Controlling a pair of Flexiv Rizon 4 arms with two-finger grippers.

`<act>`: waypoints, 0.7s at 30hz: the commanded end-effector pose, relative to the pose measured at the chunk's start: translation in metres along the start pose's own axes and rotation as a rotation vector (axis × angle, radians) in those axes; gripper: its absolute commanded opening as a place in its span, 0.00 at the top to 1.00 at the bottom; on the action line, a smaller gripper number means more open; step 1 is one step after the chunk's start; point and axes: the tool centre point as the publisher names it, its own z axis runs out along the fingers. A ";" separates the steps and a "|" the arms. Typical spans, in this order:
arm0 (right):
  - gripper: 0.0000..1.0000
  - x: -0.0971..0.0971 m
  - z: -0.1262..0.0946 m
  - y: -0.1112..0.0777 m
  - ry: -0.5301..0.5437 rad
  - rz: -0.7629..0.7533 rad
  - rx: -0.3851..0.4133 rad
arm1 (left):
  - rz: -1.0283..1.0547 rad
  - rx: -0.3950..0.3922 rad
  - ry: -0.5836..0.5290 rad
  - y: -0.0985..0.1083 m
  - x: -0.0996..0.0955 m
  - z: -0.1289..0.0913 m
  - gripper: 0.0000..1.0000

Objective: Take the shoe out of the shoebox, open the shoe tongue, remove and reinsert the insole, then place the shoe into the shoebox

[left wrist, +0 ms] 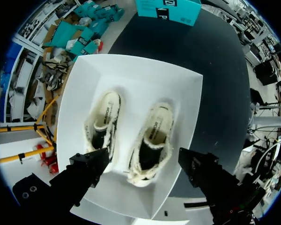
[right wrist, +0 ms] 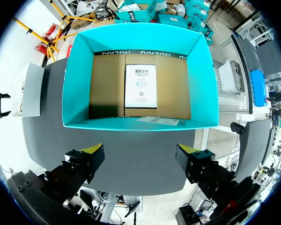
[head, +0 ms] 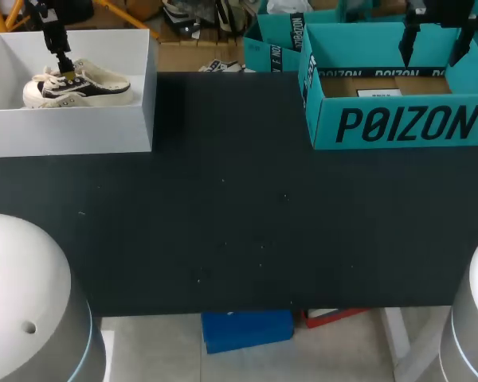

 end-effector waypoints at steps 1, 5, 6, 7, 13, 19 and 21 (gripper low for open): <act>0.00 0.000 0.000 0.000 0.000 0.000 0.000 | 0.009 -0.004 0.015 0.004 -0.017 0.018 0.31; 0.00 0.000 0.000 0.000 0.000 0.000 0.000 | 0.022 -0.016 0.020 0.008 -0.021 0.029 0.56; 0.00 0.000 0.000 0.000 0.000 0.000 0.000 | 0.025 -0.025 0.019 0.009 -0.021 0.032 0.55; 0.00 0.000 0.000 0.000 0.000 0.000 0.000 | 0.035 -0.013 0.031 0.011 -0.021 0.035 0.53; 0.00 0.000 0.000 0.000 0.000 0.000 0.000 | 0.088 -0.023 0.046 0.019 -0.023 0.054 0.40; 0.00 0.000 0.000 0.000 0.000 0.000 0.000 | 0.129 -0.067 0.041 0.022 -0.020 0.068 0.37; 0.00 0.000 0.000 0.000 0.000 0.000 0.000 | 0.136 -0.075 0.048 0.023 -0.019 0.076 0.38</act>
